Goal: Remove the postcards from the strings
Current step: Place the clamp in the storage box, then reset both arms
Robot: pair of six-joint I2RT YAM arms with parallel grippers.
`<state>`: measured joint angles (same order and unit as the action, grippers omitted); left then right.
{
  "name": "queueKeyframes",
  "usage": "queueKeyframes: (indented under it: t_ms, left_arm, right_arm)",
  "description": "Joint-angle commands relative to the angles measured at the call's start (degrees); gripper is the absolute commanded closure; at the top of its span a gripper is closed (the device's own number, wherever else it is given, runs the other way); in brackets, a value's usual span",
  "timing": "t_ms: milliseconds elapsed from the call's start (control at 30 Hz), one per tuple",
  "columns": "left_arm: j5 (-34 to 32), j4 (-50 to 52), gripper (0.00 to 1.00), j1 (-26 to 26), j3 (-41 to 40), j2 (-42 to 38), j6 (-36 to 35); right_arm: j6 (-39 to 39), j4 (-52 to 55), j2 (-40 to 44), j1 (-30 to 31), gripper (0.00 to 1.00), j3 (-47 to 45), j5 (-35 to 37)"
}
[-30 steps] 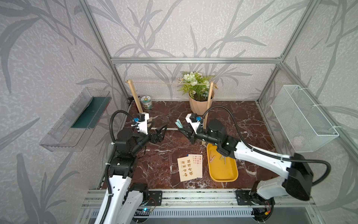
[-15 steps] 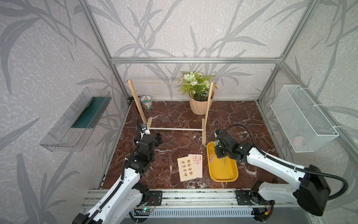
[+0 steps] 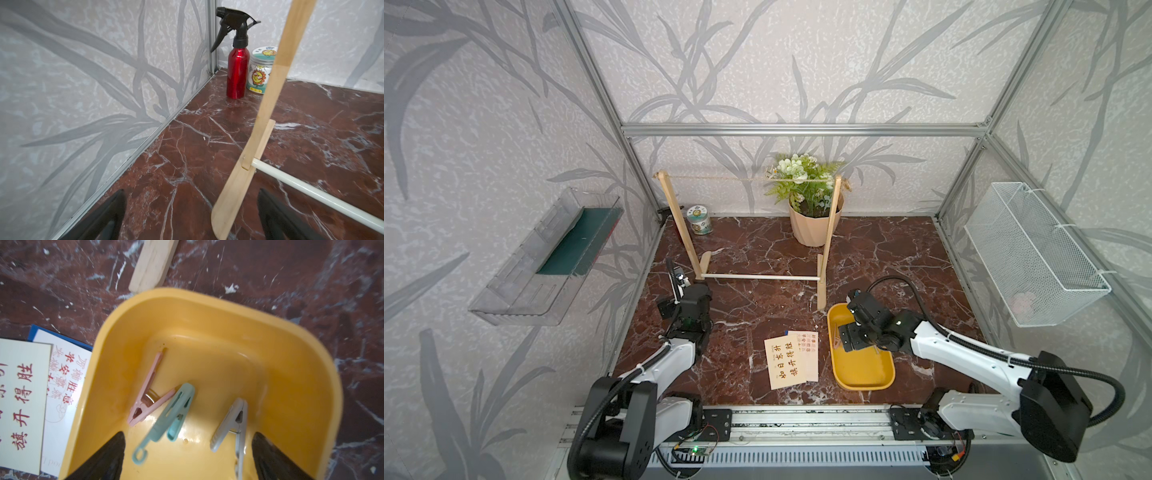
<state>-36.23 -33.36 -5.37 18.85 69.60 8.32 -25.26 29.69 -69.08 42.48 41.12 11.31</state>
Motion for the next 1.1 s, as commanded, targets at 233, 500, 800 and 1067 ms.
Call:
queueKeyframes:
  t_ms: [233,500,800,1067]
  left_arm:
    - [14.78,-30.01,0.01,3.27,-2.79,18.59,-4.67]
    - [14.61,-30.61,0.01,3.34,-1.37,21.16,-5.43]
    - [16.81,-33.85,0.01,2.80,-2.99,21.22,-7.11]
    - [14.99,-26.70,0.01,2.56,0.86,21.16,-6.70]
  right_arm:
    - [17.75,-40.77,10.06,-18.50,0.01,-15.34,20.43]
    - [23.58,-55.45,-6.07,-29.34,0.01,-16.03,17.36]
    - [28.96,-71.50,-6.69,-33.78,0.00,-21.69,7.20]
    - [27.53,-94.68,-14.61,-37.73,0.00,-29.02,-8.23]
